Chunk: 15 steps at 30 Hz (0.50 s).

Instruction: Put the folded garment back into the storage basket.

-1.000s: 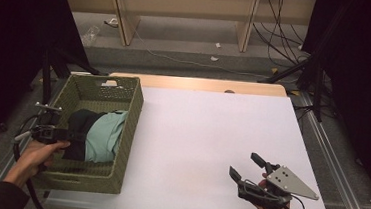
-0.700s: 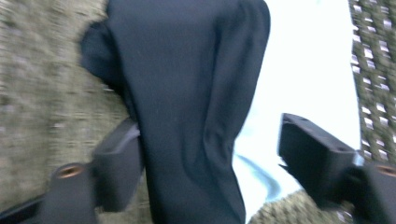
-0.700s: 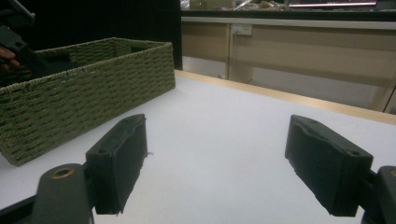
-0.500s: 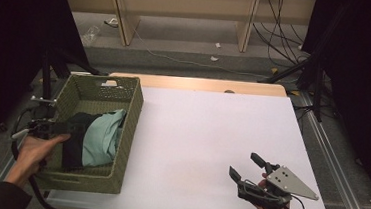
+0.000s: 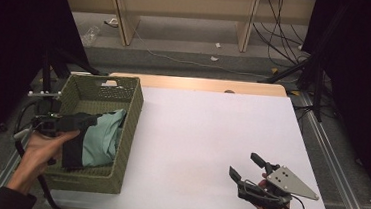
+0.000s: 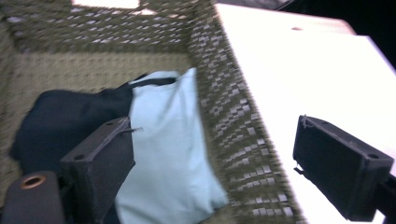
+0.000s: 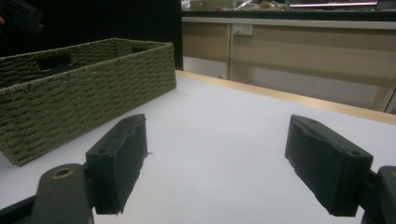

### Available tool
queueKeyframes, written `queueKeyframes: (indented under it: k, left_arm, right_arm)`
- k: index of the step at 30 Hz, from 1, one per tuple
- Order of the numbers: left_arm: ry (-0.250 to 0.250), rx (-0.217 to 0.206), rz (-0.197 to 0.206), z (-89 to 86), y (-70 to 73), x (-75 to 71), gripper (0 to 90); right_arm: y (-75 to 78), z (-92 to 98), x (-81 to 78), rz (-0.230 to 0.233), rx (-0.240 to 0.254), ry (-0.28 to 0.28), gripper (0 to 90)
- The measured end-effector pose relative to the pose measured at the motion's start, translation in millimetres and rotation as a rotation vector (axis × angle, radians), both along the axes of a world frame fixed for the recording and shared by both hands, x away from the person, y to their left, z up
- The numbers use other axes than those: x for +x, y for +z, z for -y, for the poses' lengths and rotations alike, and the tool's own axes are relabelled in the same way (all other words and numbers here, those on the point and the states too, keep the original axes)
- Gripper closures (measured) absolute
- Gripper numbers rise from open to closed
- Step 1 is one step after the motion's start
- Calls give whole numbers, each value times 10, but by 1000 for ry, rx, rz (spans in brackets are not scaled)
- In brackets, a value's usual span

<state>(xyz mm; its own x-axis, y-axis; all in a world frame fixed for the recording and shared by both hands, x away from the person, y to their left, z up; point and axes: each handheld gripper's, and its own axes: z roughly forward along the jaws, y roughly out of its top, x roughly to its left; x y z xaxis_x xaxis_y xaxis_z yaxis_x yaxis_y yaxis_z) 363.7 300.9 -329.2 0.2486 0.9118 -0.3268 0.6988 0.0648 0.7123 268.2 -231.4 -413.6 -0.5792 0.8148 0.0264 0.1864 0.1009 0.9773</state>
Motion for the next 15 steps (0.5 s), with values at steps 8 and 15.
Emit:
queueKeyframes:
  k: [8, 15]
  left_arm:
    - [-31, -40, 32, 182, 49, -32, 119]
    - [-84, -48, 68, 378, 94, -72, 137]
  right_arm:
    - [0, -1, -1, -1, 0, 0, 217]
    - [-1, 0, 1, 0, -2, -1, 217]
